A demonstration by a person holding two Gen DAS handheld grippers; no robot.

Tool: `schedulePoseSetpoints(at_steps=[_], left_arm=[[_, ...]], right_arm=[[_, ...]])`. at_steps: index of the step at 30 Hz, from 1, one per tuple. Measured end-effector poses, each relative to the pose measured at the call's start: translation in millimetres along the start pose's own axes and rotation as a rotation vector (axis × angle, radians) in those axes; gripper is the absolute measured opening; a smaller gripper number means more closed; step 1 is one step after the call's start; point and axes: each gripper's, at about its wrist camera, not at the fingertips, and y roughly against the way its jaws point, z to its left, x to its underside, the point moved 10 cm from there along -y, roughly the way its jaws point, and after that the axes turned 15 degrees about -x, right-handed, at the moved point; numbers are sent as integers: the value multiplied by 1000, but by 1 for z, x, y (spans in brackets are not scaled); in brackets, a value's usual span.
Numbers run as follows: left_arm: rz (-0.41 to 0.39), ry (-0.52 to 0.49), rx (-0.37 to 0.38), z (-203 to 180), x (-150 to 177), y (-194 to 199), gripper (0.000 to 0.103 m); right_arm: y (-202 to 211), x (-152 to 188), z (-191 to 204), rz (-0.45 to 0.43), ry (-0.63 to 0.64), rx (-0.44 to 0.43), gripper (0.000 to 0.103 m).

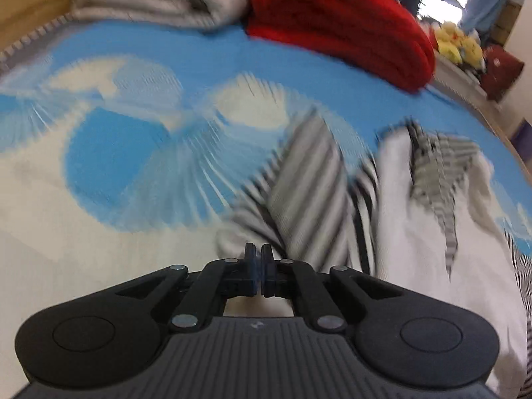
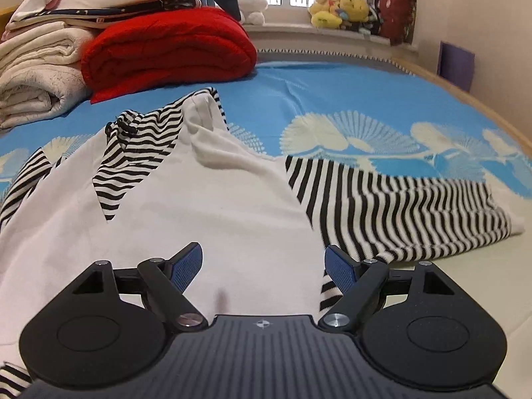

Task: Fold small clothes
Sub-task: 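Grasp the other striped sleeve with the left tool and fold it over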

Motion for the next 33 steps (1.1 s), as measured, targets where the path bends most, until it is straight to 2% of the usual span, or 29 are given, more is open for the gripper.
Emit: schedulePoseSetpoints(at_steps=[2, 4, 6, 9, 11, 12, 13, 15, 16, 18, 19, 21, 22, 23, 24, 26, 27, 29, 31, 33], left_arm=[[-33, 14, -66, 33, -33, 8, 2], [-97, 41, -211, 84, -76, 19, 2], [-137, 69, -321, 128, -112, 26, 2], [-129, 162, -424, 172, -134, 16, 4], [-122, 177, -449, 182, -135, 7, 9], [-98, 183, -452, 182, -130, -1, 26], [-85, 194, -451, 181, -127, -7, 47], [-91, 206, -435, 174, -115, -13, 64], [-77, 202, -425, 168, -108, -17, 76], [-31, 165, -393, 153, -87, -30, 94], [-11, 147, -386, 145, -77, -35, 95], [60, 84, -343, 124, -48, -52, 95], [112, 40, -324, 111, -33, -63, 92], [134, -16, -325, 100, -23, -70, 83], [117, -117, -367, 87, -15, -78, 57], [32, -196, -417, 72, -14, -77, 7], [42, -213, -450, 70, -15, -79, 3], [48, -168, -462, 77, -21, -78, 3], [30, -129, -515, 101, -31, -75, 3], [40, -54, -529, 128, -36, -75, 3]], right_arm=[[0, 0, 1, 1, -3, -10, 82], [1, 0, 3, -2, 10, -6, 82], [0, 1, 4, -2, 20, -2, 82], [-4, 2, 6, 10, 6, -5, 82], [-7, 3, 10, 21, -1, -17, 82], [-9, 4, 12, 24, 1, -20, 82], [-10, 4, 14, 26, 6, -21, 82], [-11, 5, 18, 29, 23, -23, 82], [-11, 5, 19, 31, 30, -25, 82], [-12, 6, 19, 35, 36, -26, 82], [-12, 6, 19, 35, 32, -26, 82], [-12, 7, 18, 37, 20, -30, 82], [-12, 7, 17, 36, 15, -29, 82], [-12, 7, 17, 36, 13, -27, 82], [-12, 7, 17, 36, 13, -25, 82], [-13, 8, 16, 40, 19, -22, 82], [-13, 9, 16, 42, 22, -22, 82], [-14, 10, 13, 47, 27, -14, 82], [-13, 9, 9, 48, 19, -5, 82], [-13, 9, 4, 47, 3, -1, 82]])
